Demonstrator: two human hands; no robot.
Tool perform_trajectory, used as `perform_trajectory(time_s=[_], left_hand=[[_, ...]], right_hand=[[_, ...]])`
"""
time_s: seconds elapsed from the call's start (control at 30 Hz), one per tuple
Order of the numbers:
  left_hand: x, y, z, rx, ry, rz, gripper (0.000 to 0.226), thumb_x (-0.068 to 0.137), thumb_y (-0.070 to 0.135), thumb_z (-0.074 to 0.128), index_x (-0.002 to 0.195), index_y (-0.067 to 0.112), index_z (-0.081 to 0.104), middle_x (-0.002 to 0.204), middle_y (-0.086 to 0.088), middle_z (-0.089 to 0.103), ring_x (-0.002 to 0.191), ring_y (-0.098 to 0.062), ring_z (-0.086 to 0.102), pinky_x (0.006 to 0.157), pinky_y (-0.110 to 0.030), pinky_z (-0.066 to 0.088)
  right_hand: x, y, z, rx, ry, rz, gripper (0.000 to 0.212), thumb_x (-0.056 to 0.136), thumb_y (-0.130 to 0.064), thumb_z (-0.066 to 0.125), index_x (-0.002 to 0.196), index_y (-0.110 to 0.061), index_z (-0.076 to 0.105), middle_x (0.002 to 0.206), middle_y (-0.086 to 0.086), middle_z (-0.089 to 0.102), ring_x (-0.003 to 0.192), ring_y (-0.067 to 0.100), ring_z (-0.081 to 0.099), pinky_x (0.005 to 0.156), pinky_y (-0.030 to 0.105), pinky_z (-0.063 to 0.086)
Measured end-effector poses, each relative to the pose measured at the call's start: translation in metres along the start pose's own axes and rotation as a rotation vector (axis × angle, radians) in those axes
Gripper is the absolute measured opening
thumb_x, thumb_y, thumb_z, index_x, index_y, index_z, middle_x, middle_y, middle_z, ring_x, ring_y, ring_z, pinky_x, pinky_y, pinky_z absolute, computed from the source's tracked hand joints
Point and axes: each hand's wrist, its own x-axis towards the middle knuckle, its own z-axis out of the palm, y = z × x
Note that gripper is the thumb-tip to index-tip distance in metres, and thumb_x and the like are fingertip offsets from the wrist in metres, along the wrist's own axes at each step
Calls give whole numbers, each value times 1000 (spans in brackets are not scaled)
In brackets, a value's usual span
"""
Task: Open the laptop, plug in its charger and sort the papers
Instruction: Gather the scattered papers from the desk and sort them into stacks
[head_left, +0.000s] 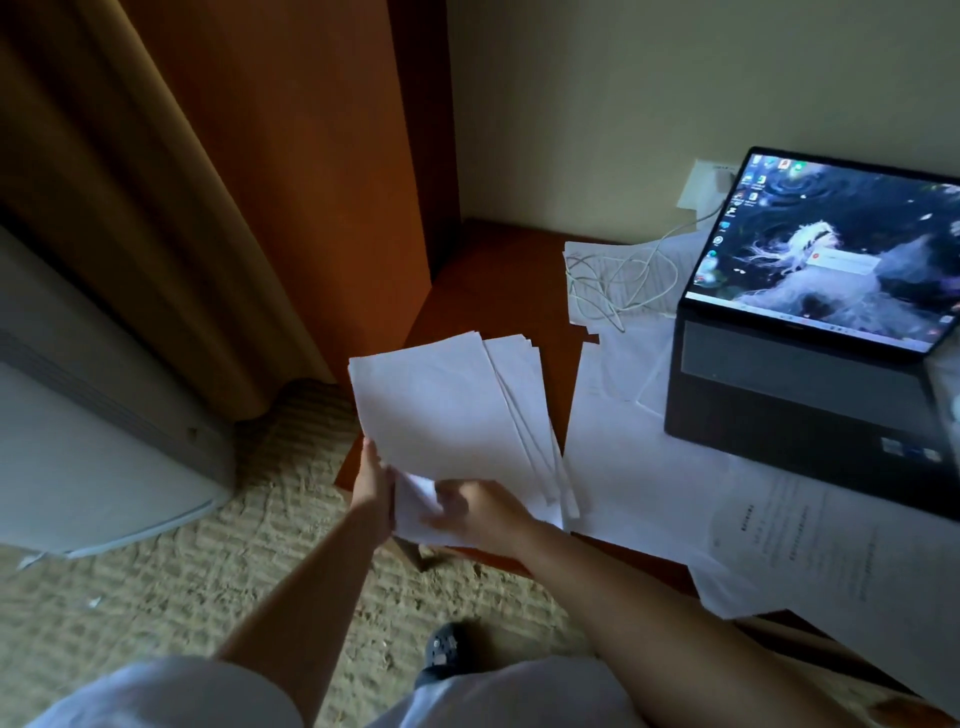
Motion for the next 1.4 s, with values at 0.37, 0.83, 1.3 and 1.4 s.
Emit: perform_trajectory(time_s=[0.37, 0.83, 1.3, 1.4], left_hand=[[19, 16, 6, 392, 67, -109, 43, 77, 19, 76, 112, -1, 59, 107, -18, 64, 98, -37, 61, 86, -46, 51], [-20, 75, 22, 154, -78, 273, 29, 54, -10, 66, 79, 3, 63, 80, -14, 64, 78, -34, 61, 73, -40, 53], [-29, 119, 51, 211, -36, 737, 19, 89, 6, 62, 105, 15, 64, 96, -1, 69, 86, -17, 68, 69, -30, 59], [-24, 125, 47, 189, -64, 810, 25, 89, 2, 59, 96, 25, 61, 93, 3, 67, 83, -13, 66, 67, -28, 58]], right_hand=[[20, 36, -48, -149, 465, 654, 63, 93, -45, 46, 143, -10, 31, 143, 13, 40, 128, 33, 42, 101, 42, 40], [19, -2, -96, 561, 692, 400, 80, 84, -19, 68, 149, -11, 22, 151, 7, 30, 139, 26, 32, 104, 33, 34], [44, -55, -104, 543, 1065, 120, 22, 86, -2, 50, 107, -10, 55, 98, 8, 63, 89, 30, 59, 74, 29, 43], [44, -64, -104, 517, 1155, 58, 26, 88, 0, 49, 111, -9, 55, 104, 1, 61, 91, 20, 57, 78, 25, 44]])
